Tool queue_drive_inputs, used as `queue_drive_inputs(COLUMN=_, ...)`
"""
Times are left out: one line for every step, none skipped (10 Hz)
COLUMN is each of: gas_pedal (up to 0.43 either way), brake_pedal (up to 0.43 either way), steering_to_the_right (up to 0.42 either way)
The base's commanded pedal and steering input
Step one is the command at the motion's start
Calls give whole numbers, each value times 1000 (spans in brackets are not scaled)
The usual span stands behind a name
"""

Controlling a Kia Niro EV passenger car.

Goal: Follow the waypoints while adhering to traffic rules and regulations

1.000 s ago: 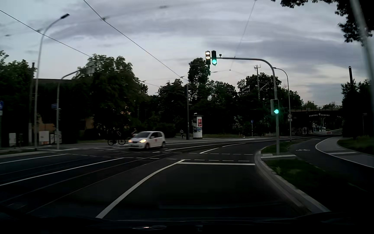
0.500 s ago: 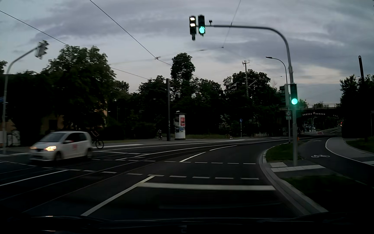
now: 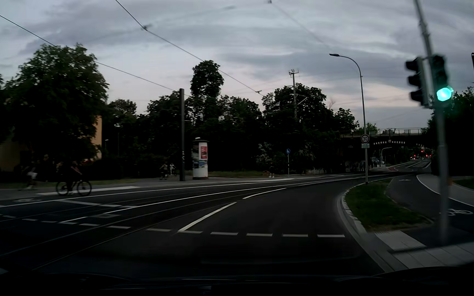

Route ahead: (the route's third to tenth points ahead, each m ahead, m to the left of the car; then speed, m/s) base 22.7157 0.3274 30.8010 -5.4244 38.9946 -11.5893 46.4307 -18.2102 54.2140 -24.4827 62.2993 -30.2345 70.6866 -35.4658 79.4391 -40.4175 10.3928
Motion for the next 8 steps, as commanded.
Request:
queue_drive_inputs(gas_pedal=67, brake_pedal=0, steering_to_the_right=67)
queue_drive_inputs(gas_pedal=67, brake_pedal=0, steering_to_the_right=71)
queue_drive_inputs(gas_pedal=67, brake_pedal=0, steering_to_the_right=74)
queue_drive_inputs(gas_pedal=67, brake_pedal=0, steering_to_the_right=78)
queue_drive_inputs(gas_pedal=67, brake_pedal=0, steering_to_the_right=84)
queue_drive_inputs(gas_pedal=79, brake_pedal=0, steering_to_the_right=90)
queue_drive_inputs(gas_pedal=79, brake_pedal=0, steering_to_the_right=93)
queue_drive_inputs(gas_pedal=79, brake_pedal=0, steering_to_the_right=95)
